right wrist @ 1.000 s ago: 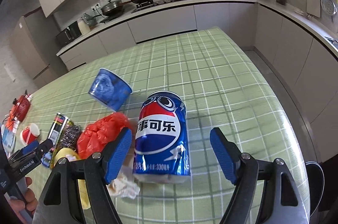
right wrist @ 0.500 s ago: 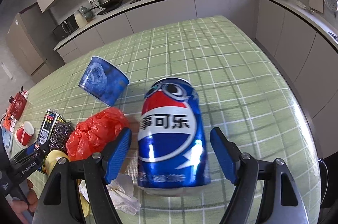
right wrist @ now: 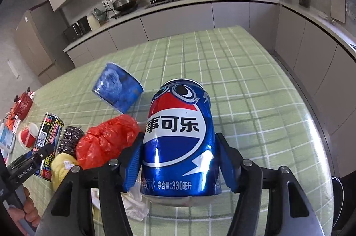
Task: Collect trash
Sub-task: 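Grasp the Pepsi can with the right tool while the left tool grasps the spray can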
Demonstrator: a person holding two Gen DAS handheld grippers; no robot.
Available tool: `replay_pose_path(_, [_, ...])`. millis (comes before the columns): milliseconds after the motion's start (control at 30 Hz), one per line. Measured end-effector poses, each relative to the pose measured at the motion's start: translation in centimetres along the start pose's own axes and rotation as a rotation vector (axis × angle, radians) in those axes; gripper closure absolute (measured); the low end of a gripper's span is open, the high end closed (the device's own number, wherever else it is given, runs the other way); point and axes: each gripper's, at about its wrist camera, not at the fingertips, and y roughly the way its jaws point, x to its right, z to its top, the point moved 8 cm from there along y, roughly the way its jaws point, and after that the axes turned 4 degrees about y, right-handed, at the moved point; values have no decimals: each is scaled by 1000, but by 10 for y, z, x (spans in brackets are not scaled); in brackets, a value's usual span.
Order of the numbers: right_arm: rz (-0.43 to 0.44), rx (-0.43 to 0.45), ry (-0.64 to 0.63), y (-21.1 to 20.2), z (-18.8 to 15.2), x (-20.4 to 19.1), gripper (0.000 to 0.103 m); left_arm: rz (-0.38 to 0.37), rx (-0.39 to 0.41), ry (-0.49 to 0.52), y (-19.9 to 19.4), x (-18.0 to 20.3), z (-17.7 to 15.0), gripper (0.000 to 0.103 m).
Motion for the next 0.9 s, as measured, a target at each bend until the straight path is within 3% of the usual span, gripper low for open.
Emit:
replay_pose_path(267, [40, 37, -19, -41, -3, 11, 40, -1, 53, 1, -37, 24, -2, 49])
replay_pose_path(533, [96, 39, -33, -85, -24, 50, 40, -18, 84, 4, -74, 82, -29, 49])
replay_pose_path(900, [66, 78, 35, -144, -54, 123, 40, -165, 85, 114, -100, 179, -60, 49])
